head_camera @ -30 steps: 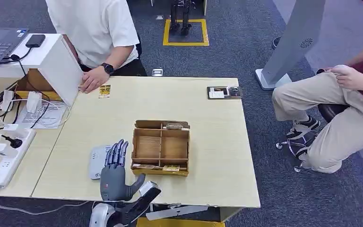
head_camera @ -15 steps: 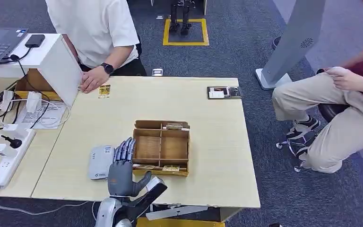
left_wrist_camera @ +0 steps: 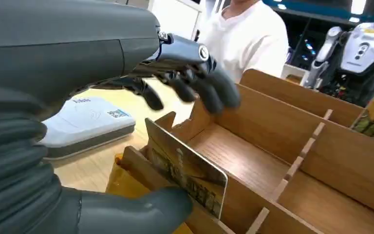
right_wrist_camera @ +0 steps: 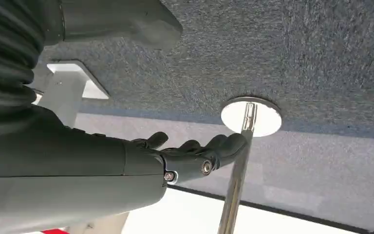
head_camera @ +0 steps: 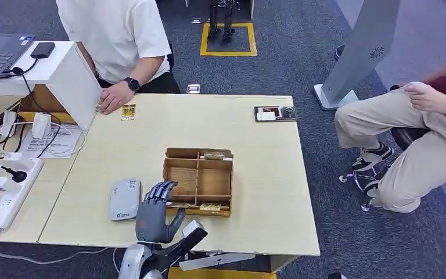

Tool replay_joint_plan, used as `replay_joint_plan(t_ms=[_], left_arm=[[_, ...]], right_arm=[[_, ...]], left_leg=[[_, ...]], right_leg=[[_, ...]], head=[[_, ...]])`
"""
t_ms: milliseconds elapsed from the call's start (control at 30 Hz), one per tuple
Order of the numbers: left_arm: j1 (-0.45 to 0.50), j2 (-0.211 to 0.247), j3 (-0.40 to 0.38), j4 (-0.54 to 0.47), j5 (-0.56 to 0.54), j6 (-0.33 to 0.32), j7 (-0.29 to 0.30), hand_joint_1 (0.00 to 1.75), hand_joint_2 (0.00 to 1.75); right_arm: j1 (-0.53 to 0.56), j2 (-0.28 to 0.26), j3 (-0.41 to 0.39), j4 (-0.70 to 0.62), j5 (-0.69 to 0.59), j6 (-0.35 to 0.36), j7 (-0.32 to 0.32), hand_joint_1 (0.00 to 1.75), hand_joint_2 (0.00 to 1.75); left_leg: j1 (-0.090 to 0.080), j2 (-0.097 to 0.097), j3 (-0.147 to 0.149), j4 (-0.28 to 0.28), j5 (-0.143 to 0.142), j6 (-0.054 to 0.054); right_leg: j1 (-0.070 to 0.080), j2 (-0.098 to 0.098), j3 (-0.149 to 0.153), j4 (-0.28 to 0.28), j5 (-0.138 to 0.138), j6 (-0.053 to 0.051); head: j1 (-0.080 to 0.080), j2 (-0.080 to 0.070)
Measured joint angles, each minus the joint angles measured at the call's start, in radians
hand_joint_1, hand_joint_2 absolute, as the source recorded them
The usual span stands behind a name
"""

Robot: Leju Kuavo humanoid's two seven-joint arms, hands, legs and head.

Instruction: Pass the card to the sensor for recognition and then transmit it.

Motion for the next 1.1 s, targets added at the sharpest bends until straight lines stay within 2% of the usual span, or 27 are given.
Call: replay_joint_plan(t_ms=[267,433,600,867,1033,1100], left_arm=[[0.025,-0.031,0.053,-0.040,-0.004,0.001,-0.089,1.75,1.75],[0.034,-0.048,0.082,-0.057,-0.004,0.001,-0.109,1.75,1.75],[0.041,-0.067,0.122,-0.057,-0.012,0.001,-0.184,1.75,1.75],[0.047,-0.075,0.156,-0.057,-0.022,0.001,-0.231,1.75,1.75],[0.057,-0.085,0.206,-0.076,0.009,0.001,-0.307,1.75,1.75],[0.063,-0.089,0.228,-0.096,0.058,0.001,-0.344,1.75,1.75]], right_arm=[[0.002,0.000,0.008,0.002,-0.002,0.000,0.008,0.00,1.75],[0.002,0.000,0.010,0.002,-0.003,0.000,0.009,0.00,1.75],[0.002,0.000,0.011,0.002,-0.002,0.000,0.010,0.00,1.75],[0.002,0.000,0.014,0.003,0.000,0.000,0.017,0.00,1.75],[0.002,0.000,0.025,0.003,0.002,0.000,0.019,0.00,1.75],[0.002,0.000,0.030,0.003,0.004,0.000,0.019,0.00,1.75]], left_leg=[[0.000,0.000,0.000,0.000,0.000,0.000],[0.000,0.000,0.000,0.000,0.000,0.000],[0.000,0.000,0.000,0.000,0.000,0.000],[0.000,0.000,0.000,0.000,0.000,0.000],[0.000,0.000,0.000,0.000,0.000,0.000],[0.000,0.000,0.000,0.000,0.000,0.000]], right_leg=[[0.000,0.000,0.000,0.000,0.000,0.000],[0.000,0.000,0.000,0.000,0.000,0.000],[0.000,0.000,0.000,0.000,0.000,0.000],[0.000,0.000,0.000,0.000,0.000,0.000],[0.000,0.000,0.000,0.000,0.000,0.000],[0.000,0.000,0.000,0.000,0.000,0.000]], head=[[0.000,0.000],[0.000,0.000],[0.000,0.000],[0.000,0.000],[0.000,0.000],[0.000,0.000]])
